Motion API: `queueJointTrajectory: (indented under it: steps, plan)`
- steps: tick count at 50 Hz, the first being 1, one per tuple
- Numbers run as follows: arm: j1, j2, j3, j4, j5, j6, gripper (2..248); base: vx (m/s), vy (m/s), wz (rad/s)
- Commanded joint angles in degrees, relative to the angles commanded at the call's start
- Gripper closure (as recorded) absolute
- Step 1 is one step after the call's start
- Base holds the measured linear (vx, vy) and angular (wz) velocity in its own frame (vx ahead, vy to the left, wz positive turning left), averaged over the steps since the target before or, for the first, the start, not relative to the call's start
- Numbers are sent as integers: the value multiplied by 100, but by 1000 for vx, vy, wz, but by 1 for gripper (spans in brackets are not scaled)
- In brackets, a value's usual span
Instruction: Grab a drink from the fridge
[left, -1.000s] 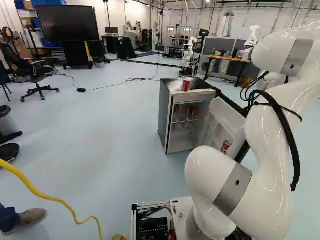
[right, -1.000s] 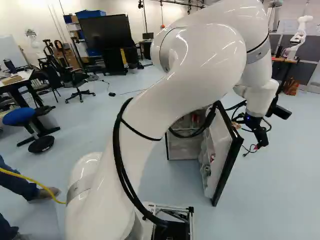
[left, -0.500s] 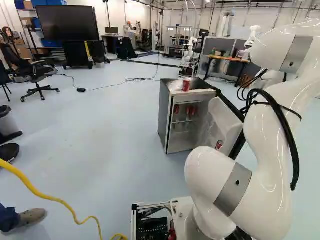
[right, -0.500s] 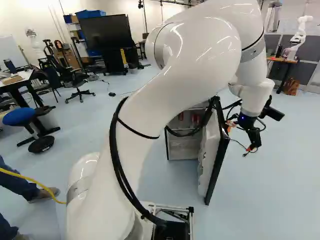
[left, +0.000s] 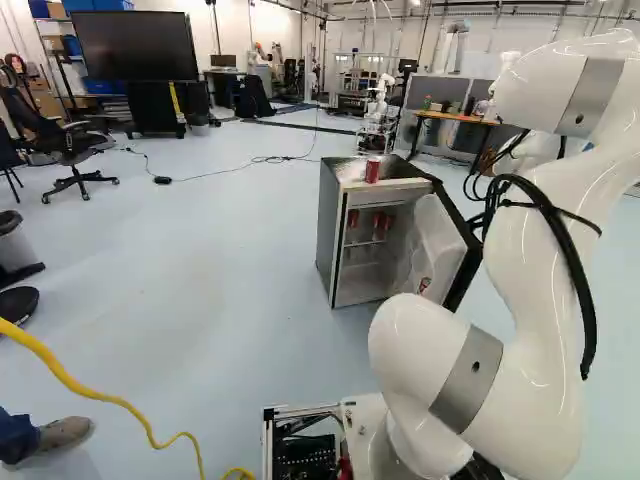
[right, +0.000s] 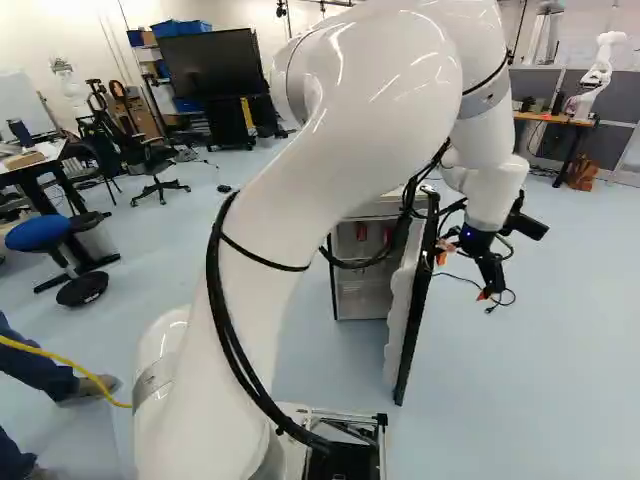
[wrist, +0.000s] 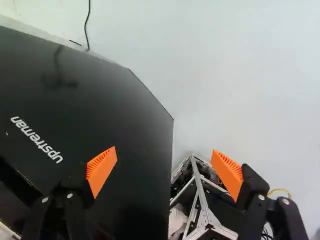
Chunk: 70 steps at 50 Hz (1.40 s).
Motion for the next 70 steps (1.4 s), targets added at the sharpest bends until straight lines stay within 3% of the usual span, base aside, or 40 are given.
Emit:
queueJointTrajectory:
  steps: [70]
  plan:
    - [1022, 892, 1409, 0, 24, 0, 3, 0, 0, 0]
